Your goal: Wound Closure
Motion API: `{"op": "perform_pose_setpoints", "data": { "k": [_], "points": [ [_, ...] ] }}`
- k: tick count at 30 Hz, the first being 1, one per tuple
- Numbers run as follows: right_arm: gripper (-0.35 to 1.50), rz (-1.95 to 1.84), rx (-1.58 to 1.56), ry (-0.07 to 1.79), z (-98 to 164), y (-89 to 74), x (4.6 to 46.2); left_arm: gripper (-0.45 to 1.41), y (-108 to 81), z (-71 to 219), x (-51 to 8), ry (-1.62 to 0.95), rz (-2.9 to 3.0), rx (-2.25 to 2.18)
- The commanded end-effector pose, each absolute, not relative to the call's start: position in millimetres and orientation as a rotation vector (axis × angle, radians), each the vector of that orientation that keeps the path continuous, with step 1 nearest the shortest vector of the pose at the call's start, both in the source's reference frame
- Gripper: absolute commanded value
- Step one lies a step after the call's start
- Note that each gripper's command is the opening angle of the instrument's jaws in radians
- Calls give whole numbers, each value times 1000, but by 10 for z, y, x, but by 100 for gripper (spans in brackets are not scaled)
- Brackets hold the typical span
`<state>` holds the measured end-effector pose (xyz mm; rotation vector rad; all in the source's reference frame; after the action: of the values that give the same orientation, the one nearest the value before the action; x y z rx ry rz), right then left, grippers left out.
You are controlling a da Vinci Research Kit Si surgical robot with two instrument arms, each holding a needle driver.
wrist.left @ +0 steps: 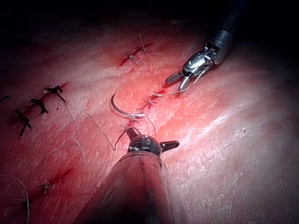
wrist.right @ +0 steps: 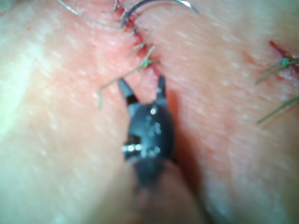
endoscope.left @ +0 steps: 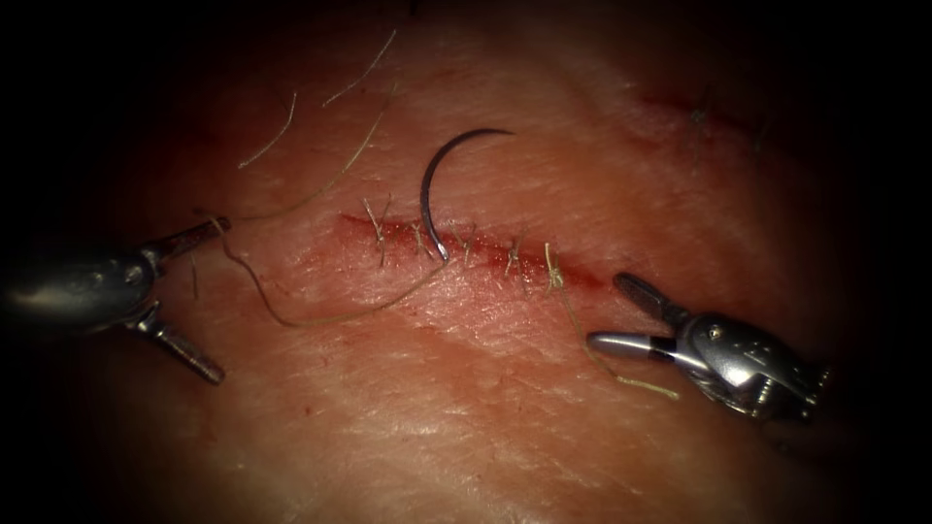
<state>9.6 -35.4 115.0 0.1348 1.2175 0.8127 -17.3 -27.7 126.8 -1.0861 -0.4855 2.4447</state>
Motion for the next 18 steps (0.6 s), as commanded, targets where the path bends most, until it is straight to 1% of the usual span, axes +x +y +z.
{"op": "perform_pose_setpoints", "data": {
  "k": [1, 4, 7, 9, 10, 12, 13, 15, 16, 18],
  "points": [
    [148, 813, 138, 1219, 1156, -358, 102, 123, -267, 1272, -195, -481, 2444, -1129],
    [148, 813, 138, 1219, 1156, -358, 102, 123, -267, 1272, -195, -481, 2444, -1129],
    [148, 813, 138, 1219, 1156, -358, 102, 117, -266, 1278, -198, -488, 2457, -1153],
    [142, 872, 196, 1236, 1159, -359, 102, 111, -265, 1293, -201, -407, 2509, -1071],
    [140, 851, 160, 1227, 1159, -359, 103, 108, -264, 1301, -203, -371, 2538, -1012],
    [134, 682, -7, 1166, 1158, -354, 107, 102, -265, 1317, -207, -368, 2581, -959],
    [131, 628, -36, 1163, 1157, -353, 107, 100, -267, 1323, -209, -394, 2576, -970],
    [125, 561, -32, 1228, 1154, -352, 106, 94, -272, 1334, -212, -442, 2493, -1063],
    [116, 544, -11, 1268, 1150, -353, 106, 91, -275, 1337, -212, -471, 2445, -1106],
    [113, 531, 10, 1282, 1144, -352, 104, 85, -284, 1342, -213, -571, 2346, -1183]
  ]
}}
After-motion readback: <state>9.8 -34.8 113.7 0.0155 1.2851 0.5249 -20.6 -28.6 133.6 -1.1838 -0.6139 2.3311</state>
